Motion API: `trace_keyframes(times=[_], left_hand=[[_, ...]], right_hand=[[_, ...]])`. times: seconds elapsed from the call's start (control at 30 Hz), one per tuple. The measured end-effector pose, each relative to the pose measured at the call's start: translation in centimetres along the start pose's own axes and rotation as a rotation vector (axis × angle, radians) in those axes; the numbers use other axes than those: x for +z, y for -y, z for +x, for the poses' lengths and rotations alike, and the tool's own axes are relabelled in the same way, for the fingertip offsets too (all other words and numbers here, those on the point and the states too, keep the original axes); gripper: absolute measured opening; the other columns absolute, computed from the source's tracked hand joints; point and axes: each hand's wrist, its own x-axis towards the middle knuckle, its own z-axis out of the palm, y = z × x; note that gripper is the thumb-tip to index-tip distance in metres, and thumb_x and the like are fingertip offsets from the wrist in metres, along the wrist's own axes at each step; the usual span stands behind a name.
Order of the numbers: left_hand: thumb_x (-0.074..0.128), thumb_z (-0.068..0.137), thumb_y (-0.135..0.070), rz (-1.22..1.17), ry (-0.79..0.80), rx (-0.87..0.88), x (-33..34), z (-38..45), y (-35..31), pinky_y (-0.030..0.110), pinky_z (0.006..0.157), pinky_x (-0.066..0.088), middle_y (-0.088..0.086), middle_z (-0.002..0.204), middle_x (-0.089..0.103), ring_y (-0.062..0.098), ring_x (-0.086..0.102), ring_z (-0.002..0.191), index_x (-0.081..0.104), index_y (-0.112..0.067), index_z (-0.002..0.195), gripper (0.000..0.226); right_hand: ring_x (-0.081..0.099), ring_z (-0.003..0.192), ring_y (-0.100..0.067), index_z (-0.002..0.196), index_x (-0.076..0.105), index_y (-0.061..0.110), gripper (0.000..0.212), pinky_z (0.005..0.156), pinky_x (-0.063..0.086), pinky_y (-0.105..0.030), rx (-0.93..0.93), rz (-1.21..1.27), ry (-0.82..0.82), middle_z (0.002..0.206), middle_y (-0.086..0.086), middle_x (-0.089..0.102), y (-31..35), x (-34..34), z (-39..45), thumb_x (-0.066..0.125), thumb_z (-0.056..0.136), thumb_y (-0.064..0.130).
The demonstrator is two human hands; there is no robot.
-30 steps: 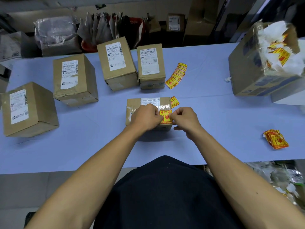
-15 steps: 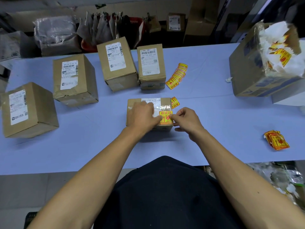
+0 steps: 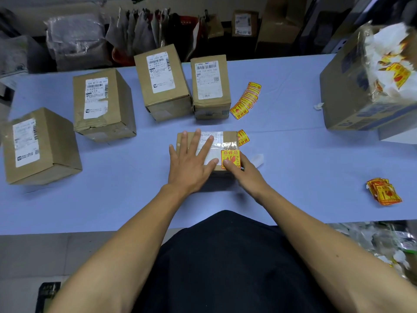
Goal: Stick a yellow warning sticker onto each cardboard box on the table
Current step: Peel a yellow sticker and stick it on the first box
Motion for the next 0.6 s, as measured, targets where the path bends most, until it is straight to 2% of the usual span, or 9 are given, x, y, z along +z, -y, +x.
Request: trace_keyframes(times=[0.1,0.17,0.2,0.27,0.37,0.43,0.47,0.6], left_hand=[[0.037,0.1,-0.054,-0.172,-0.083,-0.009,-0.5,0.0,0.2,0.056,0.12,0.007,0.002,0.168,0.0,0.028,-0.006,0.154,0.016,-0.031,0.157,0.065],[0.049,0.1,-0.044,-0.441,-0.219,-0.11,-1.2,0.2,0.5,0.045,0.121,0.016,0.004,0.167,0.009,0.026,0.006,0.153,0.025,-0.025,0.156,0.063],[0.053,0.099,-0.041,-0.583,-0.26,-0.205,-1.5,0.4,0.8,0.037,0.119,0.019,0.003,0.166,0.011,0.024,0.012,0.152,0.028,-0.025,0.155,0.063],[0.056,0.098,-0.04,-0.837,-0.232,-0.415,-2.0,1.1,1.4,0.026,0.113,0.023,-0.002,0.165,0.017,0.018,0.022,0.149,0.029,-0.027,0.154,0.063],[0.057,0.097,-0.042,-1.112,-0.1,-0.579,-1.9,2.0,2.3,0.029,0.105,0.039,-0.008,0.146,0.045,0.014,0.049,0.128,0.035,-0.027,0.151,0.06],[0.058,0.097,-0.04,-1.189,-0.067,-0.598,-1.3,2.2,2.7,0.028,0.091,0.05,-0.003,0.133,0.06,0.015,0.061,0.112,0.047,-0.025,0.143,0.049],[0.057,0.098,-0.038,-1.202,-0.065,-0.596,-1.1,2.2,2.7,0.026,0.085,0.051,0.0,0.129,0.063,0.015,0.063,0.107,0.048,-0.024,0.14,0.046],[0.057,0.099,-0.036,-1.218,-0.083,-0.568,-1.4,2.1,2.5,0.024,0.079,0.052,0.0,0.123,0.066,0.011,0.065,0.099,0.052,-0.025,0.135,0.038]], right_hand=[[0.051,0.129,-0.012,0.148,0.041,0.038,0.058,0.11,0.041,-0.037,0.013,0.028,-0.006,0.14,0.012,0.055,0.3,-0.7,0.8,0.059,0.095,0.051],[0.052,0.131,-0.017,0.154,0.031,0.033,0.065,0.113,0.041,-0.042,0.055,0.091,-0.071,0.148,0.002,0.049,1.2,-0.9,1.9,0.054,0.097,0.051],[0.056,0.126,-0.017,0.156,0.028,0.032,0.064,0.112,0.042,-0.042,0.073,0.12,-0.096,0.146,0.001,0.051,1.6,-0.9,2.5,0.051,0.099,0.051],[0.063,0.112,-0.012,0.156,0.028,0.031,0.06,0.105,0.047,-0.035,0.09,0.144,-0.109,0.134,0.005,0.058,2.4,-0.7,3.4,0.047,0.101,0.048],[0.065,0.106,-0.01,0.154,0.033,0.031,0.056,0.095,0.051,-0.03,0.088,0.108,-0.076,0.13,0.003,0.063,2.9,0.2,4.4,0.045,0.102,0.049],[0.065,0.107,-0.011,0.153,0.033,0.032,0.056,0.096,0.053,-0.033,0.09,0.091,-0.069,0.13,0.001,0.064,2.9,0.7,4.7,0.044,0.101,0.051],[0.065,0.108,-0.013,0.154,0.031,0.032,0.058,0.099,0.053,-0.036,0.102,0.084,-0.073,0.131,0.001,0.064,2.8,0.8,4.8,0.043,0.101,0.053],[0.065,0.111,-0.016,0.154,0.031,0.033,0.058,0.102,0.052,-0.042,0.118,0.088,-0.094,0.129,0.0,0.064,3.1,0.7,4.5,0.042,0.101,0.054]])
